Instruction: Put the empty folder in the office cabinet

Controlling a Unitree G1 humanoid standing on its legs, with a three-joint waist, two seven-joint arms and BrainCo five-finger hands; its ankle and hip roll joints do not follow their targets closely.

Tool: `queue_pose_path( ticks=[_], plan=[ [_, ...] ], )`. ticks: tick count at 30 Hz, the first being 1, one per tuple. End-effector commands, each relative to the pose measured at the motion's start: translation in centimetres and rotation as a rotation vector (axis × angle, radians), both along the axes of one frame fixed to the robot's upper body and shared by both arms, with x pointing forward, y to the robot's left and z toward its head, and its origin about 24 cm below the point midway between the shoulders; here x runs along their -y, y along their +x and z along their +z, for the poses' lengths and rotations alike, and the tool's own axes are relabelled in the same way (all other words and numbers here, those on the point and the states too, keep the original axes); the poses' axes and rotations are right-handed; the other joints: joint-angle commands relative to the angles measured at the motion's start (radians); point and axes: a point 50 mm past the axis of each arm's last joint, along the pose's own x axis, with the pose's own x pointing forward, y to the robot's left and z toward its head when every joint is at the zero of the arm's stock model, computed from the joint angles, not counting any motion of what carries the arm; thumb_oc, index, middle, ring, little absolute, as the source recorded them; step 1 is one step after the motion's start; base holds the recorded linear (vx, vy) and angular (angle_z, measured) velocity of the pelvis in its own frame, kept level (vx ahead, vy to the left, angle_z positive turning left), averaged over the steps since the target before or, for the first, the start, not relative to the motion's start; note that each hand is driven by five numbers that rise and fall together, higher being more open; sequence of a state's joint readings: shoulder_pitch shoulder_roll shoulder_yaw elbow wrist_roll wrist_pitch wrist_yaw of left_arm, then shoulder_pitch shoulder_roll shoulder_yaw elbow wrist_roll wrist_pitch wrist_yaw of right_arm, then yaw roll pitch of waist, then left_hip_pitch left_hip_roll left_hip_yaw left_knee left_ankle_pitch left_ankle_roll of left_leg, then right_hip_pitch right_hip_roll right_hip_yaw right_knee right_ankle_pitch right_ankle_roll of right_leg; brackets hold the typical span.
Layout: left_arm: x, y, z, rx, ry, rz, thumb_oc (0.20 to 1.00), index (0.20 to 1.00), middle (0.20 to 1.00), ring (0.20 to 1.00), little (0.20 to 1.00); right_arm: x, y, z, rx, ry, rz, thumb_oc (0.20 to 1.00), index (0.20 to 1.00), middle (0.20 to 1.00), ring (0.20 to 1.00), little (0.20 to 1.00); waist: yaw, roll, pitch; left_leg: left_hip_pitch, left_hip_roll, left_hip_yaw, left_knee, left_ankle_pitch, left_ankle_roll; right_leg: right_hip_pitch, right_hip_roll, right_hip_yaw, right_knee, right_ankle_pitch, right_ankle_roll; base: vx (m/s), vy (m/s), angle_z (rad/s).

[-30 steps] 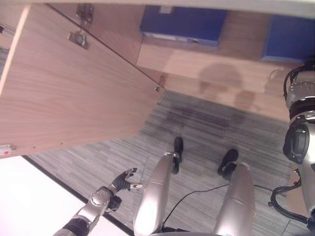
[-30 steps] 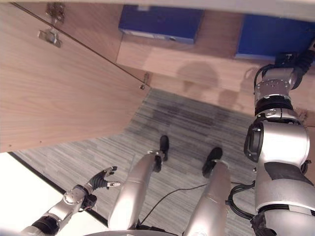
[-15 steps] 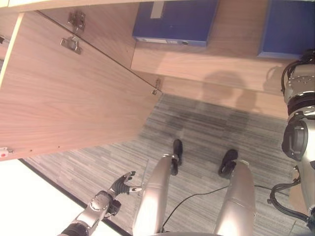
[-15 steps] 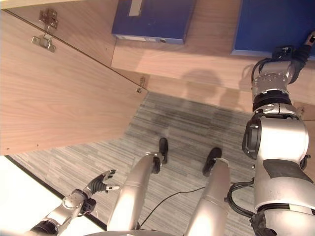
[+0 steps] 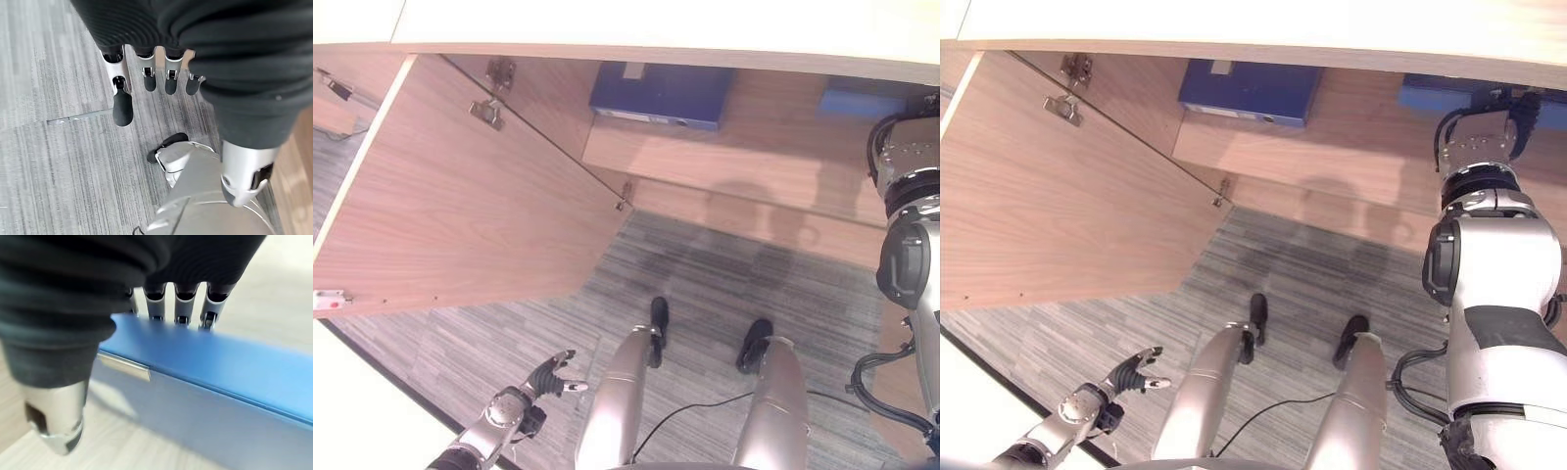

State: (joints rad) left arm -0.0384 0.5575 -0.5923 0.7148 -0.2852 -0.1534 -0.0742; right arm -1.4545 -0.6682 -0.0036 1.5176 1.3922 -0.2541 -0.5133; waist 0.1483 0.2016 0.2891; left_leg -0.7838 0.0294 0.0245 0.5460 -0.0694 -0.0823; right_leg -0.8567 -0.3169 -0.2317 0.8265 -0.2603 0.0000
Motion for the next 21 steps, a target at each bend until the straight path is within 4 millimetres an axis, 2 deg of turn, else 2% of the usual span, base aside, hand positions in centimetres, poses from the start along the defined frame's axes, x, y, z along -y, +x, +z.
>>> queue_pose_path(
  ticks=[1, 10, 16, 21],
  plan=[
    [-2.1, 0.3, 0.3, 0.002, 0.099, 0.019, 1.0, 1.0, 1.0, 1.0, 1.0, 1.6, -1.2, 3.9, 0.065, -0.076, -0.045, 1.0, 1.0, 1.0, 1.0, 1.0, 0.016, 0.012, 0.031, 0.065, 0.009, -0.021, -0.019, -0.114, -0.014, 0.122, 0.069, 0.045, -0.043, -0.128, 0.092, -0.04, -0.02, 0.0],
    [-1.8, 0.6, 0.2, 0.014, 0.093, 0.042, 1.0, 1.0, 1.0, 1.0, 1.0, 0.9, -0.6, 1.8, -0.045, -0.078, -0.018, 1.0, 1.0, 1.0, 1.0, 1.0, 0.019, -0.004, 0.035, 0.065, 0.012, -0.023, -0.034, -0.102, -0.013, 0.134, 0.075, 0.038, -0.066, -0.114, 0.093, 0.0, 0.0, 0.0],
    [-1.1, 0.6, -0.1, 0.015, 0.069, 0.062, 1.0, 1.0, 1.0, 1.0, 1.0, 0.4, -0.3, -1.2, -0.132, -0.059, 0.007, 1.0, 1.0, 1.0, 1.0, 1.0, 0.024, -0.004, 0.044, 0.064, 0.013, -0.029, -0.033, -0.1, -0.011, 0.139, 0.076, 0.033, -0.069, -0.114, 0.092, 0.0, 0.0, 0.0],
    [-1.0, 0.6, -0.2, 0.016, 0.065, 0.073, 1.0, 1.0, 1.0, 1.0, 1.0, 0.0, -0.1, -2.6, -0.16, -0.042, 0.023, 1.0, 1.0, 1.0, 1.0, 1.0, 0.026, -0.002, 0.049, 0.061, 0.013, -0.029, -0.033, -0.099, -0.01, 0.141, 0.075, 0.03, -0.069, -0.112, 0.093, 0.0, -0.001, -0.01]
  ],
)
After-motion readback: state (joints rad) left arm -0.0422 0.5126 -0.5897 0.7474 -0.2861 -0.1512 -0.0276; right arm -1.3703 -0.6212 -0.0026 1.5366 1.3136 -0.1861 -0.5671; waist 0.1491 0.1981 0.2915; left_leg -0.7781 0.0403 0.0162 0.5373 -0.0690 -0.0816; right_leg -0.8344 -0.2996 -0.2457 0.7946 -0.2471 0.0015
